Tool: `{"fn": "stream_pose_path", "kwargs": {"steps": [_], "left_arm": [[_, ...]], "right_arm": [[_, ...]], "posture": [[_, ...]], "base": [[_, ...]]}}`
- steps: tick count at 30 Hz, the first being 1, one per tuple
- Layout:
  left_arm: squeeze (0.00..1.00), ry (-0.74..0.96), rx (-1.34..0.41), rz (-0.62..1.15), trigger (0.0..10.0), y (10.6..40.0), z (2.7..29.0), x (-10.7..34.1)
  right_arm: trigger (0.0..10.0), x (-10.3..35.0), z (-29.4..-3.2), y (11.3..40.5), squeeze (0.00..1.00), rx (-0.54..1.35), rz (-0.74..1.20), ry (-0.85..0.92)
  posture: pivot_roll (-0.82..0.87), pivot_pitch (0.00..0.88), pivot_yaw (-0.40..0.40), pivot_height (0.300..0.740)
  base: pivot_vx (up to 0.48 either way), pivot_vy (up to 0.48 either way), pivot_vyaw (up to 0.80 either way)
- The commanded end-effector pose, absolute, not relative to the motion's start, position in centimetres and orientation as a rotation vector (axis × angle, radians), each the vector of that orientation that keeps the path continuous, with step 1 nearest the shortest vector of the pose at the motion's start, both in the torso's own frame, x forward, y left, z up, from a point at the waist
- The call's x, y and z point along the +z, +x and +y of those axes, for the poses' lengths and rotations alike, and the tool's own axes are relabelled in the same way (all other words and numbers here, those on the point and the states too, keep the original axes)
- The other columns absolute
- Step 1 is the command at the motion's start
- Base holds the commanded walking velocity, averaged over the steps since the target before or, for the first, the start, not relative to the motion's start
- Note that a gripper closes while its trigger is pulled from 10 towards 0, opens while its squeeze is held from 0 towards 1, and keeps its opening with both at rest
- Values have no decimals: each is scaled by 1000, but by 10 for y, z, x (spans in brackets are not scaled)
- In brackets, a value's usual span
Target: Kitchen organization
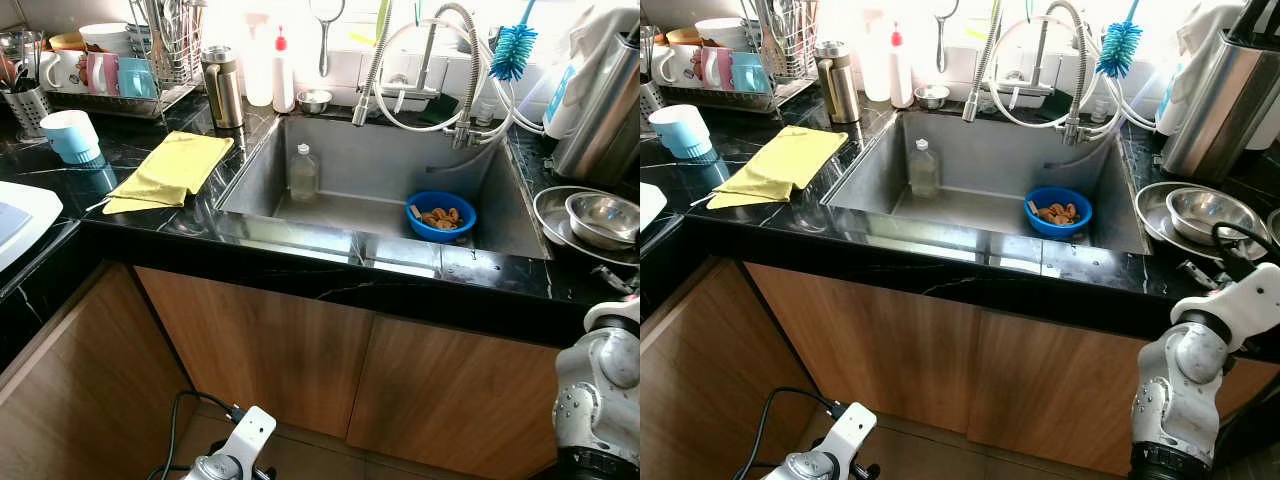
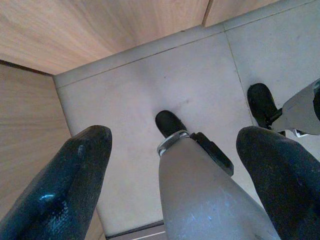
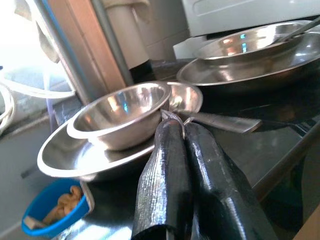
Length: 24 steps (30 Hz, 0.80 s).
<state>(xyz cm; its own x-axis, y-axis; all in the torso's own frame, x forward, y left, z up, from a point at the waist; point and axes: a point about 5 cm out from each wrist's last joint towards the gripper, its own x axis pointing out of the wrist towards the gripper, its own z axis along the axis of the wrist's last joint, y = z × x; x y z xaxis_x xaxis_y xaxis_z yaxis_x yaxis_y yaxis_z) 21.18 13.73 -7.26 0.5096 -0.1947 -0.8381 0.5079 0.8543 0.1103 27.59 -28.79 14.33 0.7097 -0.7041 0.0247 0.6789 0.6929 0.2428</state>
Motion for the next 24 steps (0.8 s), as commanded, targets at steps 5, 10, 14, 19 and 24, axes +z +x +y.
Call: {"fn": "stream_pose_path", "kwargs": {"steps": [5, 10, 14, 19, 24], "left_arm": [[0, 387, -448, 945, 10000, 213, 137, -72], [0, 386, -448, 945, 10000, 213, 136, -72], [0, 385, -446, 945, 10000, 212, 136, -72], [0, 385, -447, 945, 10000, 212, 136, -72], [0, 385, -446, 944, 10000, 212, 136, -72]], "right_arm": [[10000, 147, -285, 281, 0, -739, -92, 118], [10000, 141, -282, 281, 0, -763, -92, 286], [10000, 137, -282, 281, 0, -776, -86, 369], [10000, 136, -280, 282, 0, -779, -107, 465], [10000, 141, -279, 282, 0, -781, -149, 522]], "posture": [[13, 0, -27, 736], [15, 0, -27, 736], [15, 0, -28, 736], [14, 0, -28, 736], [14, 2, -29, 736]], "base": [[0, 0, 0], [0, 0, 0], [0, 0, 0], [0, 0, 0], [0, 0, 0]]}}
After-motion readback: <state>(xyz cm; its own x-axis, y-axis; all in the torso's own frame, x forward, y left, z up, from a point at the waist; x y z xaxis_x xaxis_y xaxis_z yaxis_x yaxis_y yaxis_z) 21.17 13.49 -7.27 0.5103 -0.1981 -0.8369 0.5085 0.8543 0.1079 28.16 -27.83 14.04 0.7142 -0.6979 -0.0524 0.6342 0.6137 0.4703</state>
